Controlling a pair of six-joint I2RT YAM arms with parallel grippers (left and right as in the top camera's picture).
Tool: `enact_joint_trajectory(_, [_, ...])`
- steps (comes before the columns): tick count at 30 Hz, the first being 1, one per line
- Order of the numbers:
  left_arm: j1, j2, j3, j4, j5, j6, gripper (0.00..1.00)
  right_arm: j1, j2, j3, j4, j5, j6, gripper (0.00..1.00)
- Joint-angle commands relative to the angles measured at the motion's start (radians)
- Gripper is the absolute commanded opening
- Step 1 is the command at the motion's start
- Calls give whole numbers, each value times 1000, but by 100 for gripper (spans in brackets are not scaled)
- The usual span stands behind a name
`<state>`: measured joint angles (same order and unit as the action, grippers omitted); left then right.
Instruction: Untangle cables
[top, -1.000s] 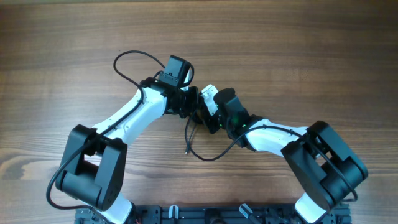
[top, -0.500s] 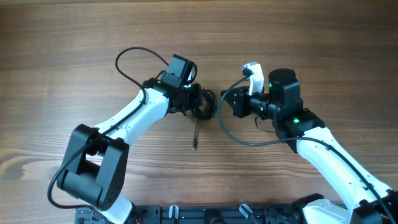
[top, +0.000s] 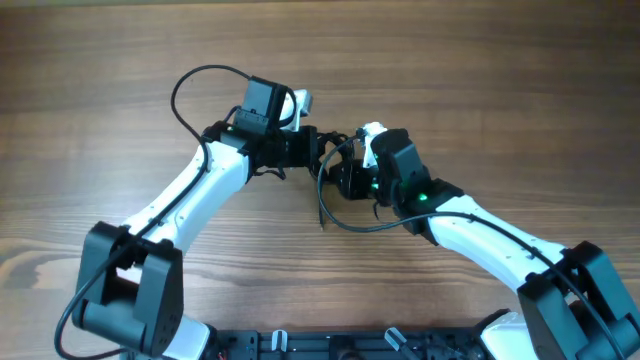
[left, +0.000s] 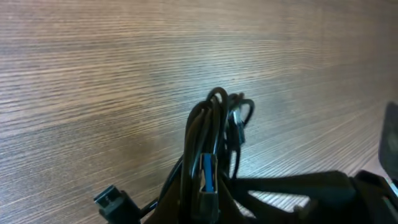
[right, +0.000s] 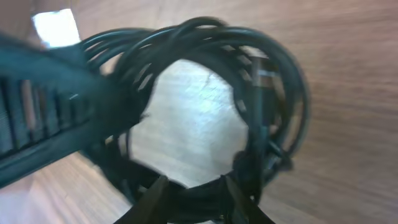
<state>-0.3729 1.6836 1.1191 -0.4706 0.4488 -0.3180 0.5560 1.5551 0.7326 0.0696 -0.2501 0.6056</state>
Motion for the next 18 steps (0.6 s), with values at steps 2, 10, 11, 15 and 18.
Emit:
enact_joint_trajectory(2, [2,-48,7,-32,-67,27,4,1,9,3,80,23,27,30])
enact_joint_trajectory(10, [1,-48,7,-81,-196,20,4,2,32,8,107,117,52,36])
enact_joint_trajectory(11, [-4,-48,7,-81,-196,19,4,2,48,7,118,117,52,36])
enact_joint_trajectory(15, [-47,-64,7,-93,-196,19,4,2,97,8,165,122,78,36])
enact_joint_trajectory(18, [-81,-83,7,-103,-196,19,4,2,98,8,182,119,89,36])
